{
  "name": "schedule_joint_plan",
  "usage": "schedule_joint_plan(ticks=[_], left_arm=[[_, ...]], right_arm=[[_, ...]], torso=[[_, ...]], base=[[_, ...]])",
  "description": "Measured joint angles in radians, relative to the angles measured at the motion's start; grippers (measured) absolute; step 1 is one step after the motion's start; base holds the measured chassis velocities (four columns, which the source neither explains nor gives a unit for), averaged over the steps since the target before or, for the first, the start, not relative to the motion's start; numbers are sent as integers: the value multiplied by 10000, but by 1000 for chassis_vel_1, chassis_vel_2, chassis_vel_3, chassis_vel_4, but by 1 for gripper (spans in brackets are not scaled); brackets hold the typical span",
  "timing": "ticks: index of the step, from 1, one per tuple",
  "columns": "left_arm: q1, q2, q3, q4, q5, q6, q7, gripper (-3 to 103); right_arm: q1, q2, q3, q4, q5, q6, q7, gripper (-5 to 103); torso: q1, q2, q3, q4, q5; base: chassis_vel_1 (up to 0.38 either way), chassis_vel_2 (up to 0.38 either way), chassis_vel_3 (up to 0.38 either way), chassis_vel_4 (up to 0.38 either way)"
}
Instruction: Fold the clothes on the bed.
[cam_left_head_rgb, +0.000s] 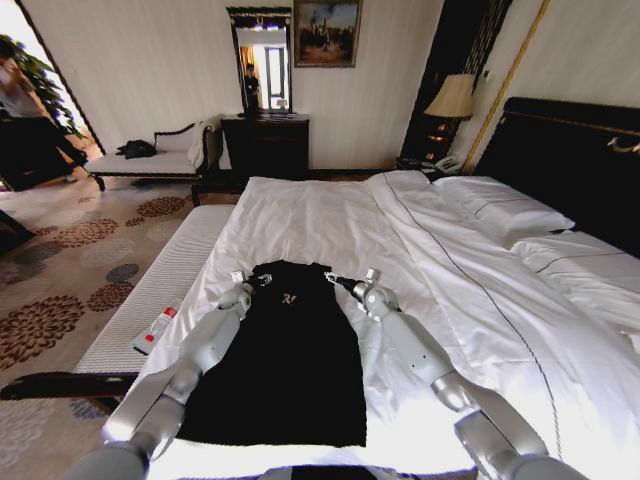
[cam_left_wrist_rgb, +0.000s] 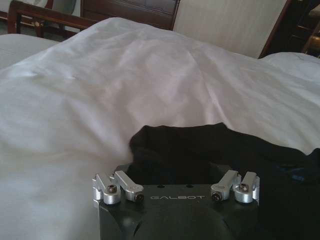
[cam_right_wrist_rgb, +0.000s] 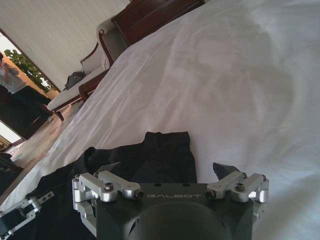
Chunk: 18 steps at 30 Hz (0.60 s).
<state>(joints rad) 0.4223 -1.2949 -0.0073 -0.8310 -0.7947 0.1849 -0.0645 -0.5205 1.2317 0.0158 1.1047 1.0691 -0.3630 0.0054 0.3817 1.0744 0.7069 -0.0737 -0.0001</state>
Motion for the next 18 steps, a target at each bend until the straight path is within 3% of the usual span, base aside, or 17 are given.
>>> schedule_joint_plan(ticks=[8, 12, 13, 17, 18], left_arm=[[-112, -155, -159, 231, 140, -148, 8, 77], [-195, -234, -273, 295, 126, -191, -20, 56], [-195, -234, -273, 295, 126, -191, -20, 56], [-262, -246, -285, 412, 109, -219, -3, 39], [-262, -246, -285, 412, 109, -219, -3, 39]], right_arm=[[131, 194, -62, -354, -64, 75, -130, 100], [380, 377, -136, -941, -188, 275, -311, 102], [380, 377, -136, -941, -188, 275, -311, 102], [757, 535, -465, -1741, -430, 480, -602, 88], [757, 535, -465, -1741, -430, 480, -602, 88]], torso=[[0, 0, -1, 6, 1], [0, 0, -1, 1, 1], [0, 0, -1, 1, 1], [0, 0, 0, 5, 1], [0, 0, 0, 5, 1]], base=[[0, 0, 0, 0], [0, 0, 0, 0], [0, 0, 0, 0], [0, 0, 0, 0], [0, 0, 0, 0]])
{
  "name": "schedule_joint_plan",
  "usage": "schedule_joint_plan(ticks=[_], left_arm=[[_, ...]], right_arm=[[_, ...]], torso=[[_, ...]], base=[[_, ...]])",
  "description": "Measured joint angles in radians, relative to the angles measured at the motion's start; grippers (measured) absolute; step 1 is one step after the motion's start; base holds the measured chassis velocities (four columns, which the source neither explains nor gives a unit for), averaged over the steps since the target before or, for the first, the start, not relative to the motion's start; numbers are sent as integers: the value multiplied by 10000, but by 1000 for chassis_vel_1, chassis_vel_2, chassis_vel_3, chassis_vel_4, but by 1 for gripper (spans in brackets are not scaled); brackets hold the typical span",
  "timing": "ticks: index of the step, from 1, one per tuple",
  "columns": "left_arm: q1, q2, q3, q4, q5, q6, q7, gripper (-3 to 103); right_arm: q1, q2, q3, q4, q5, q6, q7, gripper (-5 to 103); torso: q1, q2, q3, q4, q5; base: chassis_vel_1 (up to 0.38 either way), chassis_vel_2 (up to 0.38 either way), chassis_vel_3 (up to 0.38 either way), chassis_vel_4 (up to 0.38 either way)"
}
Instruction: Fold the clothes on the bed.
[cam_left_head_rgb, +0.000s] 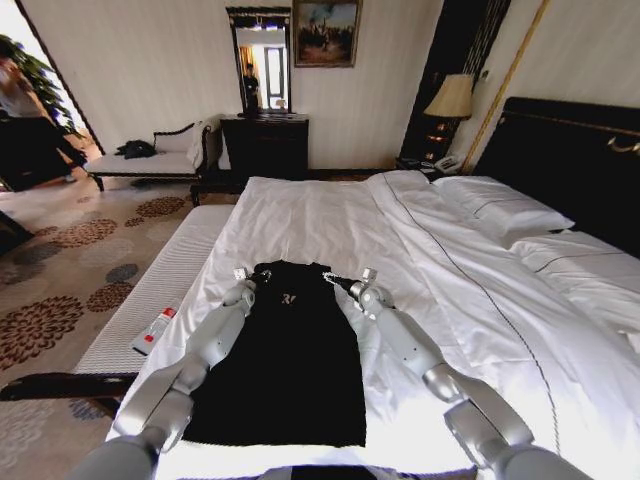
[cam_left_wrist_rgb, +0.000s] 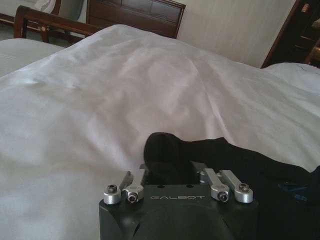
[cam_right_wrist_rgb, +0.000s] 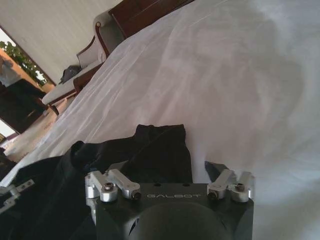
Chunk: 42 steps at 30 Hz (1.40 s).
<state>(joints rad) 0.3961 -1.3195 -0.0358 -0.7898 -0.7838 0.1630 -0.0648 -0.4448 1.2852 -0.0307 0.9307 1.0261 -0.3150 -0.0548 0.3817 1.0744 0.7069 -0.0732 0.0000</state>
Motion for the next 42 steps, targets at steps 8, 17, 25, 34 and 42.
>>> schedule_joint_plan(ticks=[8, 17, 25, 34, 42], left_arm=[[-5, 141, -31, -38, -53, -10, 0, 7], [20, 156, 11, -67, -56, -27, -19, 3], [89, 216, 49, -207, -102, -5, -39, 3], [44, 592, 1, -705, -342, -95, -135, 3], [-667, 1028, 232, -1050, -841, -106, -176, 3]], right_arm=[[285, 148, -199, -508, -223, 226, -107, 56], [394, 187, -287, -620, -263, 294, -146, 23], [468, 207, -397, -642, -307, 323, -146, 2], [636, 15, -674, -356, -383, 423, 88, 2], [1243, -403, -917, 277, -452, 615, 484, 2]], torso=[[-1, 0, 0, -1, 0], [0, 0, 0, -2, 0], [-1, 0, 0, -2, 0], [0, 0, 1, -1, -1], [-1, 1, 0, -1, -1]], base=[[0, 0, 0, 0], [0, 0, 0, 0], [0, 0, 0, 0], [0, 0, 0, 0], [0, 0, 0, 0]])
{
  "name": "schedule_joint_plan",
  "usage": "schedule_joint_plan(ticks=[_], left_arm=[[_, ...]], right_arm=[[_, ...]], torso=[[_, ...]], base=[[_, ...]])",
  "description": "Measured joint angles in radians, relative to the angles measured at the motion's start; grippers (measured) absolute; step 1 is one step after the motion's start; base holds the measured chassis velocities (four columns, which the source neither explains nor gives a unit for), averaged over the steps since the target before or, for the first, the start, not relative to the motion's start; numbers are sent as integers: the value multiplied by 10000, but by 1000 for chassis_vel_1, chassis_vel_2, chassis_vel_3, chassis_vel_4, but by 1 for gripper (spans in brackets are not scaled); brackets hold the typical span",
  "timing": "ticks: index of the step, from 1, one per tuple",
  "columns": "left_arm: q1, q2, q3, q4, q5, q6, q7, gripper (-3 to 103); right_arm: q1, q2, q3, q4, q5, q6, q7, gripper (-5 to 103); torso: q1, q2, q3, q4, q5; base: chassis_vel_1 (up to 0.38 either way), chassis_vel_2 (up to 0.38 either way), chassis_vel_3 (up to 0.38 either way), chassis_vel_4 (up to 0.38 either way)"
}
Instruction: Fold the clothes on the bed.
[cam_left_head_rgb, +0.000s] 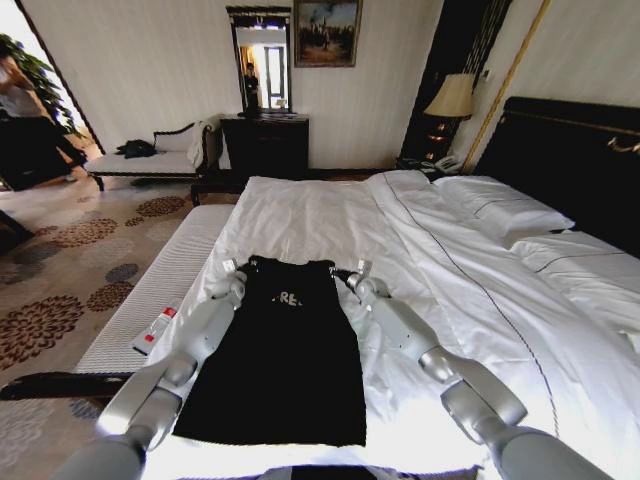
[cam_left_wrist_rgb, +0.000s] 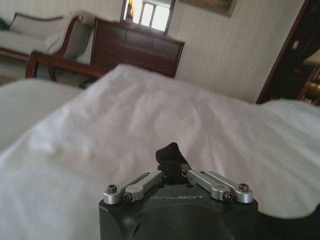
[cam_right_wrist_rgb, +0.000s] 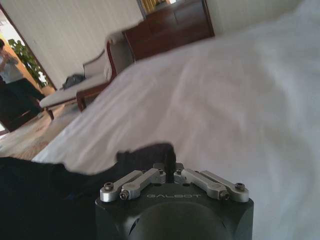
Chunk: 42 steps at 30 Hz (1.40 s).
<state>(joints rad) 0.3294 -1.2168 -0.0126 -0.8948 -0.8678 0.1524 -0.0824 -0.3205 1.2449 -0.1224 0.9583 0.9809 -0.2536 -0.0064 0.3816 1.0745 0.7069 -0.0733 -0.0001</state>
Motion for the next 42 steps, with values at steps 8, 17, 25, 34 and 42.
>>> schedule_joint_plan(ticks=[8, 17, 25, 34, 42], left_arm=[[-1412, 128, 574, 609, -599, -44, 409, 3], [-2419, -273, 1002, 1487, -765, -63, 818, 3], [-2069, -309, 901, 1260, -718, -90, 902, 3], [-55, 544, 169, -769, -655, -210, 530, 3], [1411, 1189, -32, -2999, -1009, -222, 58, 3]], right_arm=[[1349, -225, -694, -346, 30, 439, 308, 2], [1973, 0, -1006, -1127, 93, 832, 334, 2], [1790, 39, -1021, -892, -211, 996, 417, 2], [-130, -881, -657, 1583, -944, 1357, 761, 2], [-1707, -2026, -203, 4078, -913, 1255, 1232, 2]], torso=[[0, 1, 0, 2, 1], [0, 1, 0, -1, 3], [1, 1, -1, -2, 3], [-1, 0, -1, 2, 1], [-3, 1, -5, -6, 7]], base=[[0, 0, 0, 0], [0, 0, 0, 0], [0, 0, 0, 0], [0, 0, 0, 0], [0, 0, 0, 0]])
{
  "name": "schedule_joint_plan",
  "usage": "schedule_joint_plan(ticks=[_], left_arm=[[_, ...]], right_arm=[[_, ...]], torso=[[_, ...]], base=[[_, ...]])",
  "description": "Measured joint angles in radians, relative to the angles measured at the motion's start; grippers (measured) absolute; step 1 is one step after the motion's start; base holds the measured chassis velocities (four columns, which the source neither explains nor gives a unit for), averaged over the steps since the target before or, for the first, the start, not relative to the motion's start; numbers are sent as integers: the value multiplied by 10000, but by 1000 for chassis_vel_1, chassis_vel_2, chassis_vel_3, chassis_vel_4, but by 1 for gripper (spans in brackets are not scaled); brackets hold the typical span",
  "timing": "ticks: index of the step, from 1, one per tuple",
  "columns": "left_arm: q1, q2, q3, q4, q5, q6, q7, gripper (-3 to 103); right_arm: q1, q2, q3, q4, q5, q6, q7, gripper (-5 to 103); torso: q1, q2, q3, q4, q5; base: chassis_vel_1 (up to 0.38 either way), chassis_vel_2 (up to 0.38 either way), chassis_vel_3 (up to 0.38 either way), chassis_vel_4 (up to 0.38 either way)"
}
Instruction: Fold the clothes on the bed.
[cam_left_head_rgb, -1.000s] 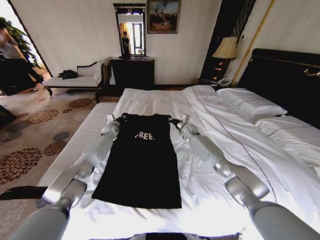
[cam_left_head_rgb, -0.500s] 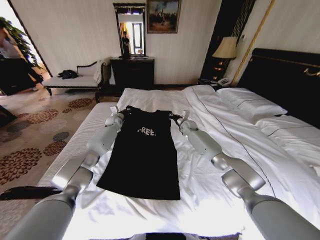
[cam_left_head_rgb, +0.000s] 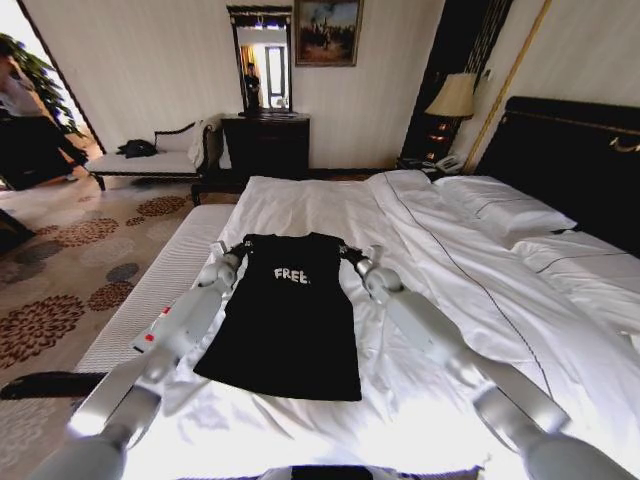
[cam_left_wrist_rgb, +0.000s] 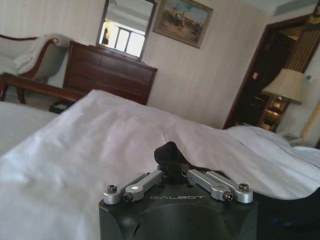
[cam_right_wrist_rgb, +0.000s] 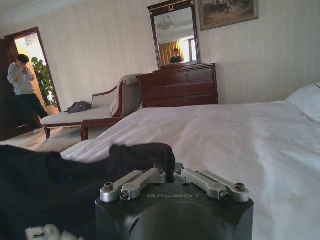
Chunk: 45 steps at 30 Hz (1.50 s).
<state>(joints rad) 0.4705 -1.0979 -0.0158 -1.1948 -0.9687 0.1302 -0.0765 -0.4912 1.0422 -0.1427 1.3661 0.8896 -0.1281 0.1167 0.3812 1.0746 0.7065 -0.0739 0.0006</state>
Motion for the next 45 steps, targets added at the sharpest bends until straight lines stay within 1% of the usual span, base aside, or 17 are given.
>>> schedule_joint_plan(ticks=[2, 3, 5, 8, 10, 13, 19, 21, 23, 24, 27, 29, 32, 37, 40, 42, 45], left_arm=[[918, 211, -240, -988, 0, 15, -262, 3], [918, 211, -240, -988, 0, 15, -262, 3], [1394, 330, -388, -1604, 33, 18, -423, 3], [2240, 605, -622, -2904, 49, 18, -750, 3], [2369, 645, -672, -3077, 46, 18, -829, 3], [3008, 847, -945, -3874, 23, 7, -1118, 3], [3704, 1250, -1217, -4476, 94, -52, -1181, 3], [4140, 1486, -1392, -4756, 161, -72, -1185, 3], [4929, 1756, -1655, -5394, 223, -81, -1188, 3], [4929, 1756, -1655, -5394, 223, -81, -1188, 3], [5688, 1918, -1843, -6119, 471, -109, -1129, 3], [5827, 1946, -1889, -6217, 553, -122, -1105, 3], [6358, 2064, -2355, -6429, 672, -175, -1004, 3], [7058, 2193, -2820, -6692, 778, -253, -808, 3], [7435, 2196, -2967, -6785, 891, -300, -726, 3], [8132, 2138, -3195, -6867, 1134, -405, -564, 3], [8650, 2022, -3363, -6879, 1327, -497, -458, 3]], right_arm=[[-669, -323, 308, 894, -9, -30, 241, 2], [-669, -323, 308, 894, -9, -30, 241, 2], [-1014, -540, 483, 1475, 4, -58, 356, 2], [-1801, -1034, 884, 2907, 182, -158, 642, 2], [-1909, -1080, 923, 3061, 190, -161, 668, 2], [-2967, -1337, 1182, 4100, 24, -167, 807, 2], [-4127, -1469, 1430, 4767, -304, -171, 881, 2], [-4585, -1522, 1553, 5041, -473, -182, 902, 2], [-5169, -1556, 1716, 5399, -807, -168, 910, 2], [-5169, -1556, 1716, 5399, -807, -168, 910, 2], [-5943, -1552, 1914, 5918, -1208, -133, 949, 2], [-6163, -1547, 1957, 6053, -1336, -115, 975, 2], [-7469, -1518, 2302, 6731, -1949, 6, 1009, 2], [-8611, -1313, 2721, 6999, -2521, 147, 922, 2], [-8855, -1221, 2829, 7027, -2651, 194, 897, 2], [-9156, -1092, 2922, 7068, -2825, 251, 860, 2], [-9378, -993, 2965, 7098, -2989, 313, 828, 2]], torso=[[0, 0, 1, 4, -4], [0, 0, 1, 4, -4], [1, -1, 2, 9, -5], [1, 1, 1, 7, -6], [0, 0, 1, 7, -7], [-2, 1, 1, 4, -5], [3, 0, 3, 5, -5], [3, -1, 3, 4, -6], [2, -1, 2, 9, -7], [2, -1, 2, 9, -7], [2, -1, 2, 9, -7], [1, 0, 2, 7, -8], [2, 0, 3, 5, -8], [2, 0, 3, 3, -7], [2, 0, 3, 5, -6], [3, -1, 3, 6, -6], [3, 0, 3, 8, -7]], base=[[0, 0, 0, 0], [0, 0, 0, 0], [0, 0, 0, 0], [0, 0, 0, 0], [0, 0, 0, 0], [0, 0, 0, 0], [0, 0, 0, 0], [0, 0, 0, 0], [0, 0, 0, 0], [0, 0, 0, 0], [0, 0, 0, 0], [0, 0, 0, 0], [0, 0, 0, 0], [0, 0, 0, 0], [0, 0, 0, 0], [0, 0, 0, 0], [0, 0, 0, 0]])
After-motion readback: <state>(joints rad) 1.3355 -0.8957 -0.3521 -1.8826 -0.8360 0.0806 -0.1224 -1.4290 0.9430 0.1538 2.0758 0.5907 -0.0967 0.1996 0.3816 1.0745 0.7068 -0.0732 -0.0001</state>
